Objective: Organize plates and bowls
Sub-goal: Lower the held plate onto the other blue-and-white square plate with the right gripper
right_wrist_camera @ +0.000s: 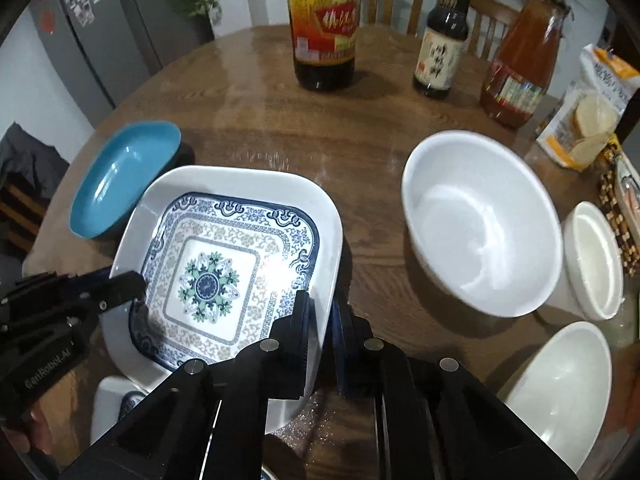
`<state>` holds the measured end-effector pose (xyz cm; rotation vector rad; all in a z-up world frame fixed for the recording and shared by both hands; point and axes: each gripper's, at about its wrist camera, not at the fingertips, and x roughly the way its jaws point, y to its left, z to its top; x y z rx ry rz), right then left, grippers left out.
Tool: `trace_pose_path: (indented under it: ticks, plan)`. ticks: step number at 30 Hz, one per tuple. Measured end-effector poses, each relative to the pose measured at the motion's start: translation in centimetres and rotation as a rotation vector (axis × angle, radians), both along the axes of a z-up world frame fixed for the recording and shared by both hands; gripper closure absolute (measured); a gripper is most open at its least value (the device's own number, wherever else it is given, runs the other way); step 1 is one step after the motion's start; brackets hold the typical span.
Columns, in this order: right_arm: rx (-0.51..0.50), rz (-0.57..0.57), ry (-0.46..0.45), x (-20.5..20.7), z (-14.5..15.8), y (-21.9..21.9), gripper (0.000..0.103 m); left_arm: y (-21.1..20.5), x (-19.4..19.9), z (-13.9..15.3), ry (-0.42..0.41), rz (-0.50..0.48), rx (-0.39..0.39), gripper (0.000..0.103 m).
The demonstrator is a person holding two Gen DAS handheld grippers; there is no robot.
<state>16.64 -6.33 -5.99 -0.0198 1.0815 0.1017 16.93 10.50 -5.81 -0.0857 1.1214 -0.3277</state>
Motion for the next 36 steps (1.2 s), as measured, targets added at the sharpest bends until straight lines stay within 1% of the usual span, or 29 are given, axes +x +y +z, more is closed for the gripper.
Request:
trace_pose_path:
  ticks: [2, 5, 8, 14, 18, 22, 28, 36]
  plan:
    - [-0.003, 0.005, -0.017, -0.4, 0.8, 0.0, 0.090, 0.1, 0.0, 0.8, -0.016, 0.004, -0.006, 0.092]
    - [0.020, 0.004, -0.037, -0.9, 2.0, -0.3, 0.090, 0.0, -0.4, 2.2, -0.046, 0.006, -0.011, 0.093]
    - [0.040, -0.003, -0.063, -1.7, 3.2, -0.6, 0.090, -0.2, -1.2, 3.3, -0.076, 0.001, 0.002, 0.093]
    - [0.104, -0.012, -0.089, -3.9, 4.9, -1.4, 0.090, -0.2, -3.1, 4.4, -0.105, 0.001, 0.001, 0.093]
    - [0.126, -0.008, -0.102, -5.3, 5.4, -1.4, 0.090, -0.1, -4.7, 4.7, -0.111, 0.006, 0.006, 0.092]
    - [0.130, 0.007, -0.102, -6.9, 5.5, -1.1, 0.090, 0.2, -6.2, 4.8, -0.110, 0.017, 0.003, 0.092]
    - [0.140, 0.022, -0.082, -9.0, 4.5, -0.9, 0.090, 0.4, -8.5, 4.4, -0.106, 0.025, 0.021, 0.092]
    - [0.148, 0.024, -0.046, -11.9, 3.4, -0.9, 0.090, 0.2, -11.2, 3.3, -0.092, 0.012, 0.046, 0.092]
